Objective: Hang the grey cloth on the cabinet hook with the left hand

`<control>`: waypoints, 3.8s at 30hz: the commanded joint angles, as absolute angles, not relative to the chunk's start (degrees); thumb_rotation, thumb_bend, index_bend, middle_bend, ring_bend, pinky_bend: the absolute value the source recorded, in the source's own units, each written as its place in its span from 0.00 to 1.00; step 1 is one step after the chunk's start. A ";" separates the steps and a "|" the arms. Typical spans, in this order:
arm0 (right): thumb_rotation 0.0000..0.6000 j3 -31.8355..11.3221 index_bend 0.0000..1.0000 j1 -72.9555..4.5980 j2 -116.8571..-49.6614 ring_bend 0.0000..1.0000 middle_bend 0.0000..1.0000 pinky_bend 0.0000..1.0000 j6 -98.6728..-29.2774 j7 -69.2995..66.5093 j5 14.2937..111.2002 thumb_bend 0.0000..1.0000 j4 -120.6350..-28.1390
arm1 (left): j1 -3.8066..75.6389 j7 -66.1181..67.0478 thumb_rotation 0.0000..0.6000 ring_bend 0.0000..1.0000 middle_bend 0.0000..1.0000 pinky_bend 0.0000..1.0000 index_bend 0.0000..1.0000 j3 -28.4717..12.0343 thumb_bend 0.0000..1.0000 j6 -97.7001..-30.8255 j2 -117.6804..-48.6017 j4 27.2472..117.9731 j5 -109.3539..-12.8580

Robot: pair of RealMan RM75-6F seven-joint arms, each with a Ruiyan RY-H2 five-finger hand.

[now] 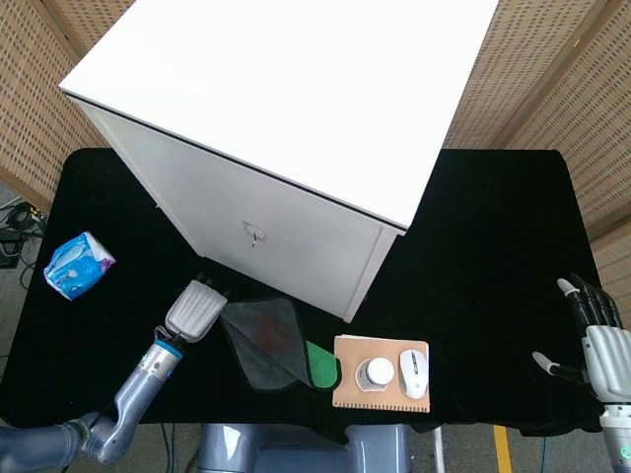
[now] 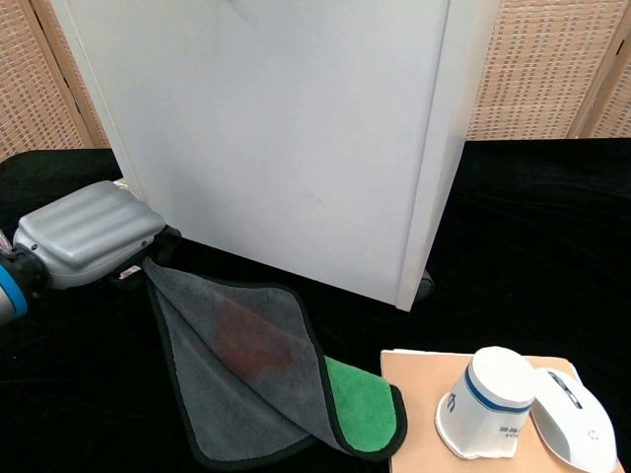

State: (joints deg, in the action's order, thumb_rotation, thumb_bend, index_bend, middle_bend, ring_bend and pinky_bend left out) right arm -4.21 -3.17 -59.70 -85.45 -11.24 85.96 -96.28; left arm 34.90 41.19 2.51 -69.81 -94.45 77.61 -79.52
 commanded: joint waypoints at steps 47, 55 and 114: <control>1.00 -4.46 0.00 -2.96 -59.26 0.00 0.00 0.00 -85.75 -12.72 85.79 0.08 -96.26 | 41.73 42.10 1.00 0.56 0.79 0.44 0.62 -9.37 0.48 -78.07 -80.71 96.66 -109.48; 1.00 -4.54 0.00 -2.92 -59.10 0.00 0.00 0.00 -85.82 -13.23 85.78 0.08 -96.23 | 42.28 42.34 1.00 0.56 0.79 0.44 0.62 -10.73 0.48 -76.33 -81.84 96.29 -107.82; 1.00 -4.76 0.00 -2.69 -59.15 0.00 0.00 0.00 -86.34 -13.60 85.69 0.08 -96.35 | 41.15 44.26 1.00 0.08 0.20 0.00 0.20 -4.59 0.03 -78.32 -84.79 85.34 -115.26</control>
State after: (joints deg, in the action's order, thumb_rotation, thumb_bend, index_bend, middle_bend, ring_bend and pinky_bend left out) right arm -4.77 -2.69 -59.14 -86.35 -13.59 85.69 -96.34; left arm 41.68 44.87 -5.13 -77.59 -84.97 85.91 -114.70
